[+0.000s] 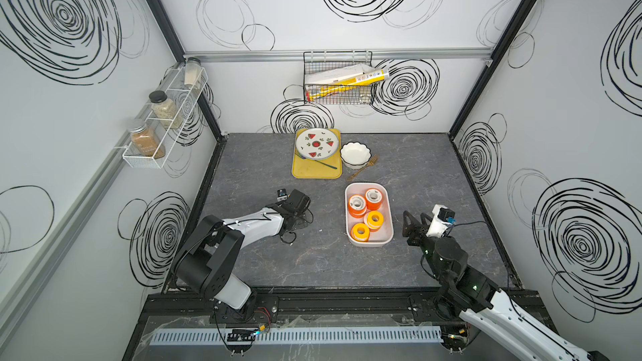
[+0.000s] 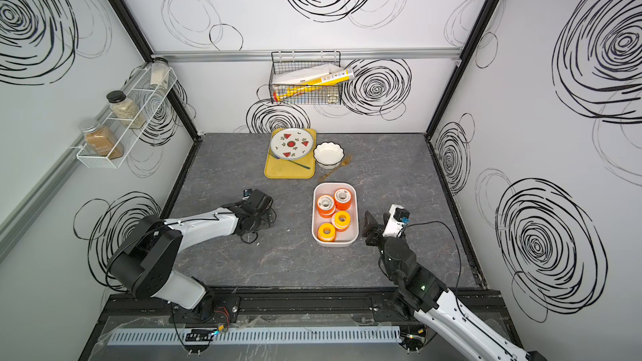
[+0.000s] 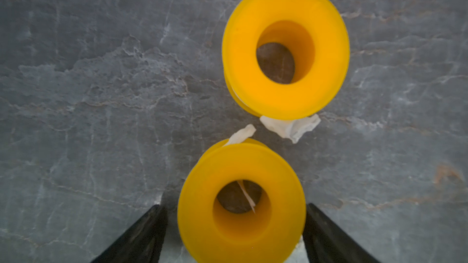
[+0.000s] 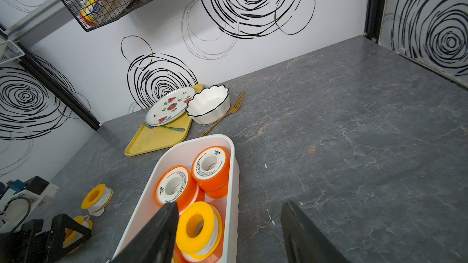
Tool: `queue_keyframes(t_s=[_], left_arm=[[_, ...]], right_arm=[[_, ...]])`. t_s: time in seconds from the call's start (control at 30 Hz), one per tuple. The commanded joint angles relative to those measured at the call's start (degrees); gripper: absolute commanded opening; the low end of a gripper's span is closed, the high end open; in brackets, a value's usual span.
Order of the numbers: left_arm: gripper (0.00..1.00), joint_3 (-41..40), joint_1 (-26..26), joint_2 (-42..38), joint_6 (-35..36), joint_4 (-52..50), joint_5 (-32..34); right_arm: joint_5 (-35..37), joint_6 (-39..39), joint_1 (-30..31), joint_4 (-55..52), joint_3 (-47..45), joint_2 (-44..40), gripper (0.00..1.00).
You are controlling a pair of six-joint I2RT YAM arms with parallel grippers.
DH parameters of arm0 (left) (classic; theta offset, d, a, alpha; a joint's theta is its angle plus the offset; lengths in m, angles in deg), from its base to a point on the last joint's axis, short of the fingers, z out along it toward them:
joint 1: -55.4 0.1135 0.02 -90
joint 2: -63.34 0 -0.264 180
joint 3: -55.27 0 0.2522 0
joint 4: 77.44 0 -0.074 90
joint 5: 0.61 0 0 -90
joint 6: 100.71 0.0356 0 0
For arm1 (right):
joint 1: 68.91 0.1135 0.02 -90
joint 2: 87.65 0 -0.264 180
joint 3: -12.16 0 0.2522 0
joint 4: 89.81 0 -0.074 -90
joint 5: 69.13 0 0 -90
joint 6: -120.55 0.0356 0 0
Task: Put the sealing tape into the storage box
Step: Pick up the sealing tape at the center of the board.
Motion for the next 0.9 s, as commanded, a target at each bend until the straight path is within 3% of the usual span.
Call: queue_keyframes(t_s=[0.0,0.27,0.67,0.87], left_arm=[[0.86,1.15,0.87,0.99,0.82,1.46,1.51],[0.76,2.25,1.49,2.28,1.79,2.44,1.63],[0.73,3.67,1.95,3.40,2.50,2.33,2.75],[0.64,3.67,2.03,3.01,2.59,2.35,2.33]], right_arm=[[1.16,0.40,0.04,-0.41,-0.75,-0.70,0.69],[1.25,0.50,0.04,-0.54,-0.75,-0.81,0.69],[1.21,0.55,0.04,-0.63,-0.83,-0.99,0.69],[1.24,0.55,0.04,-0.69,-0.83,-1.07,0.70]])
